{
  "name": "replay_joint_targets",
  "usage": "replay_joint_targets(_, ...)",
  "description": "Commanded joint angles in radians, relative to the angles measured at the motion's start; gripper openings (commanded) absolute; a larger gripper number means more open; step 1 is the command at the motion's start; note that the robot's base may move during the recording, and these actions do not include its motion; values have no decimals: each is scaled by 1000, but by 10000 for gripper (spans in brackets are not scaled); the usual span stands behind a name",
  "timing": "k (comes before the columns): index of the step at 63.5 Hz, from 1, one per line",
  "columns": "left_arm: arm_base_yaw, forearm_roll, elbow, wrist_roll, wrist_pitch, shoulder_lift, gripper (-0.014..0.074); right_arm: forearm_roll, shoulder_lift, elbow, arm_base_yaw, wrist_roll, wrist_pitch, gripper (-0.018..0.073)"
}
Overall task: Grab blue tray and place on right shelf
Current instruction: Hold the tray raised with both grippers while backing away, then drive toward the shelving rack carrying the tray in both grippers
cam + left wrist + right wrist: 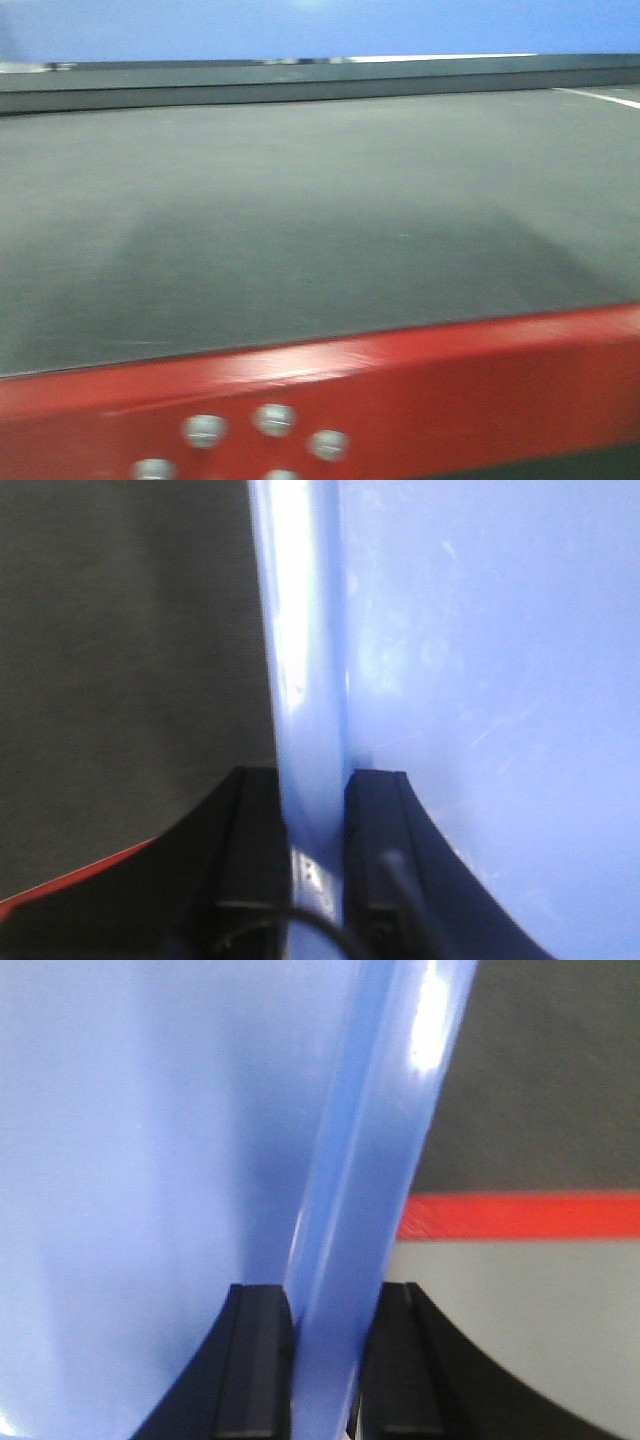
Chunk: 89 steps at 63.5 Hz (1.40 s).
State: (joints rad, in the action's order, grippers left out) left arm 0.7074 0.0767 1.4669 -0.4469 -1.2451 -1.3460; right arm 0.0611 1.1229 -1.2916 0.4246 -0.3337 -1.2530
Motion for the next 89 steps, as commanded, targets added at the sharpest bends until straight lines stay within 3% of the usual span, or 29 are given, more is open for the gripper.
replay_joint_targets(1,11,-40,32,37,-93,29,-48,4,-17,-40,-4,23,-18,22)
replay_joint_targets(89,11,-64,32,37,-93,29,-48,4,-17,-40,-4,23,-18,22)
